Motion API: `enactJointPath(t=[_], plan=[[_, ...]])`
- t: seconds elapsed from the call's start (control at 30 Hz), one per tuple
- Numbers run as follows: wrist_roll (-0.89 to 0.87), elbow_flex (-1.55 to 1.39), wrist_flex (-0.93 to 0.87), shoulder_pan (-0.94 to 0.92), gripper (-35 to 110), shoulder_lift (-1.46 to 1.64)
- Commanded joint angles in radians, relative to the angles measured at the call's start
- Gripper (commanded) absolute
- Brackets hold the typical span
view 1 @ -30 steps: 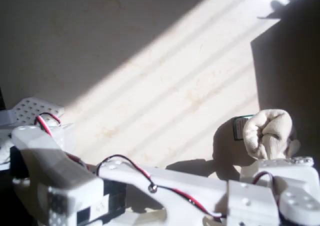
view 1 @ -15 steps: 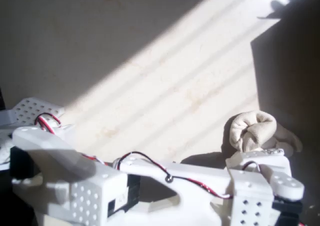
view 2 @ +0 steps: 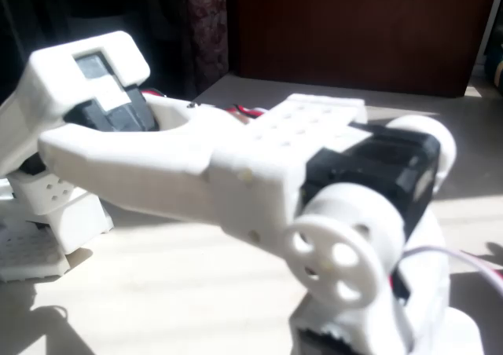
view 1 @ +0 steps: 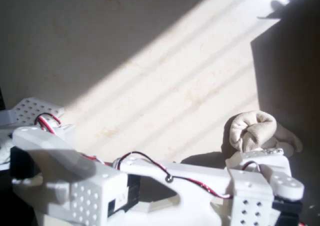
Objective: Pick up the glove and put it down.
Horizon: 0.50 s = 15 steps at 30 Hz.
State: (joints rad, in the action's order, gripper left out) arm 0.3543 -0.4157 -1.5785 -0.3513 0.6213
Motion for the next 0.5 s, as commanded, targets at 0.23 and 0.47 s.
enactJointPath(t=[0.23, 0.47], plan=[[0.015, 0.017, -0.057, -0.003, 33, 0.123], [0.017, 0.017, -0.120, -0.005, 35, 0.181]])
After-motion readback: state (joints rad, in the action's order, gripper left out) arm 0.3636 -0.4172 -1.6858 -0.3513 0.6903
